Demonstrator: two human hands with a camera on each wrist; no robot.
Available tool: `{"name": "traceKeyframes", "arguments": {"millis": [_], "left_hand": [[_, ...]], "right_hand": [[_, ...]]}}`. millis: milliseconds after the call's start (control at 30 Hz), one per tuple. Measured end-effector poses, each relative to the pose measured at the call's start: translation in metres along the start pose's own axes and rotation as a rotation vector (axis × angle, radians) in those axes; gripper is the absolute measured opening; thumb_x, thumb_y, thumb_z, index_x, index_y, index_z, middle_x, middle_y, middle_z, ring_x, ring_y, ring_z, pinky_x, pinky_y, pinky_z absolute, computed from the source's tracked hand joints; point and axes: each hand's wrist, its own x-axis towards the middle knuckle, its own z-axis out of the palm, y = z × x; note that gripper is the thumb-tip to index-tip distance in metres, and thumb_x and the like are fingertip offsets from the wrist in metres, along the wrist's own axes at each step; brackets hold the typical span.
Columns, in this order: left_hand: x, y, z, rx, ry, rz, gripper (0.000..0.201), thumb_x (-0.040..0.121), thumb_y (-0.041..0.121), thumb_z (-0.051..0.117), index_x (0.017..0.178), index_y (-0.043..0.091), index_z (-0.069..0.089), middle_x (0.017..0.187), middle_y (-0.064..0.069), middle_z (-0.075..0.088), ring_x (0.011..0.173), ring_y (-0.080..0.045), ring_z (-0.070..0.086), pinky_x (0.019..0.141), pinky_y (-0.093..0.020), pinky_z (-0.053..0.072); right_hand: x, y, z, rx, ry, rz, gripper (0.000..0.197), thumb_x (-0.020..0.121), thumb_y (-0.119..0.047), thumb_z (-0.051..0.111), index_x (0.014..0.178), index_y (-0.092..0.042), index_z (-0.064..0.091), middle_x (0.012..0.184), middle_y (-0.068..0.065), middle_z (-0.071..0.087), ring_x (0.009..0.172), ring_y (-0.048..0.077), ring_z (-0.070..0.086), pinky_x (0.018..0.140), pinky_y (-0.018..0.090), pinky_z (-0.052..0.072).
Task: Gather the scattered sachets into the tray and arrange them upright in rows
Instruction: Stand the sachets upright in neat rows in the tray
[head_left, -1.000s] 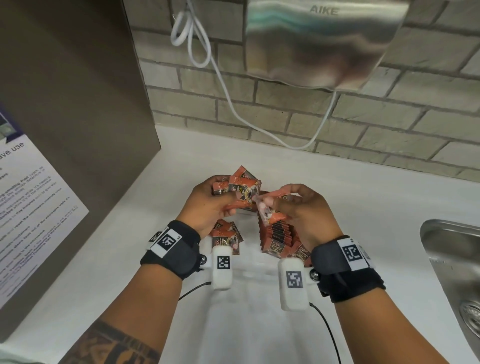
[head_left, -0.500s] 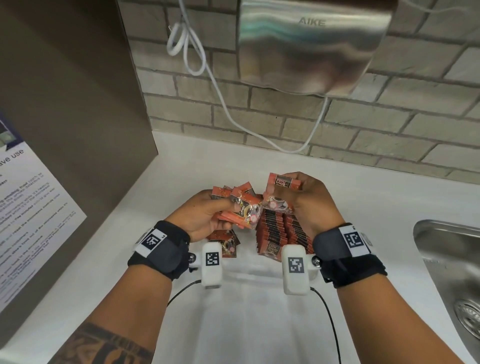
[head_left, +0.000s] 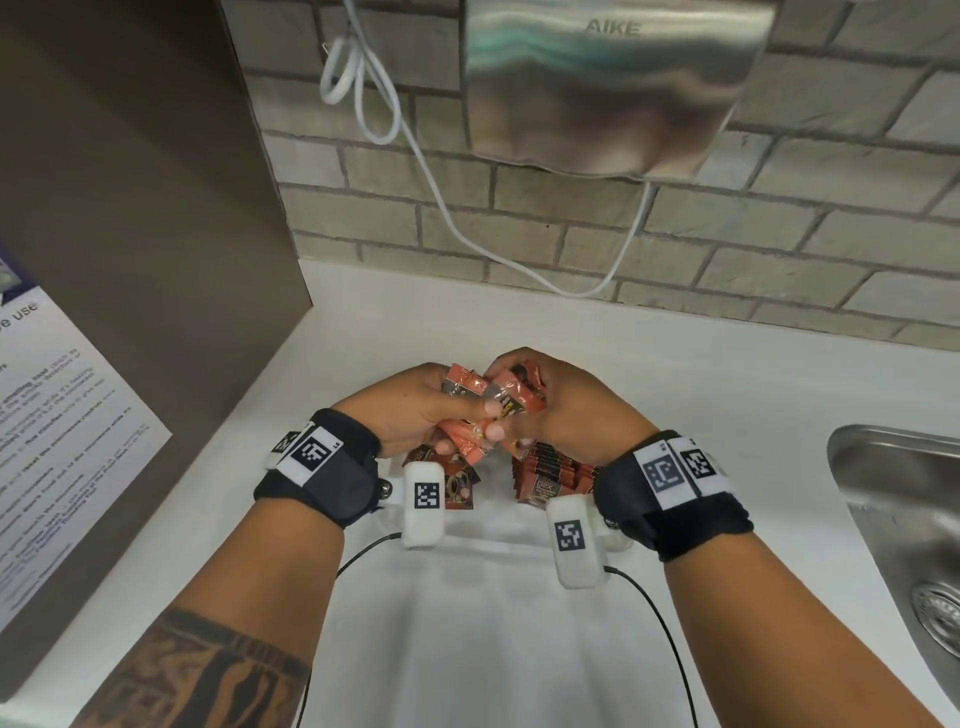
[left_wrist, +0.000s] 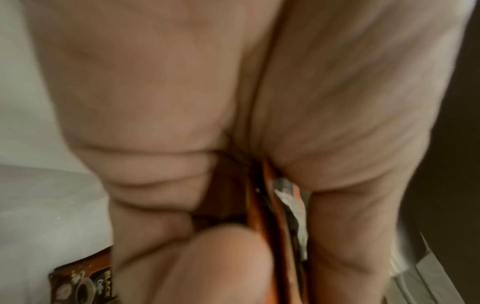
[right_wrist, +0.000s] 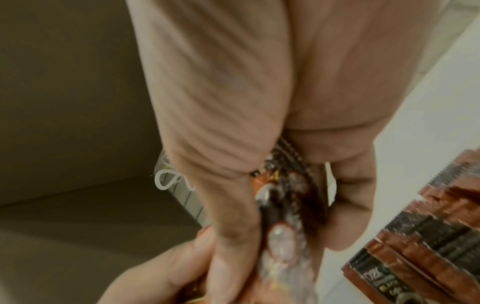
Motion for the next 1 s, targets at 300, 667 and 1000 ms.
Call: {"name": "traceKeyframes", "arguments": {"millis": [300, 667, 1000], "left_hand": [[-0.003, -0.009, -0.012, -0.068, 0.109, 0.006, 0.039, 0.086, 0.007, 0.062, 0.124, -0.001, 0.059, 0.095, -0.023, 0.061, 0.056, -0.018, 0.051, 0.043, -0.022, 0.04], [-0.007, -0.001, -0.007, 0.236, 0.113, 0.12, 0.005, 0.093, 0.014, 0.07, 0.09, 0.013, 0.067, 0.071, 0.009, 0.069, 0.062, -0.005, 0.065, 0.052, -0.013, 0.047], [0.0, -0.008, -0.012, 0.129, 0.365, 0.118, 0.02, 0.106, 0.02, 0.052, 0.105, 0.007, 0.067, 0.08, -0.012, 0.065, 0.051, -0.013, 0.051, 0.041, -0.021, 0.035]], "right_hand": [[-0.003, 0.004, -0.007, 0.461, 0.15, 0.135, 0.031, 0.098, 0.004, 0.049, 0.123, -0.011, 0.059, 0.104, 0.019, 0.071, 0.086, 0.028, 0.073, 0.081, 0.046, 0.06], [0.002, -0.006, 0.01, 0.309, -0.097, 0.141, 0.047, 0.08, -0.002, 0.08, 0.12, -0.012, 0.059, 0.103, 0.013, 0.071, 0.091, 0.028, 0.072, 0.086, 0.052, 0.059], [-0.008, -0.005, 0.012, 0.473, 0.119, 0.191, 0.02, 0.098, -0.023, 0.063, 0.114, -0.02, 0.052, 0.089, 0.001, 0.061, 0.073, 0.022, 0.062, 0.08, 0.046, 0.056]]}}
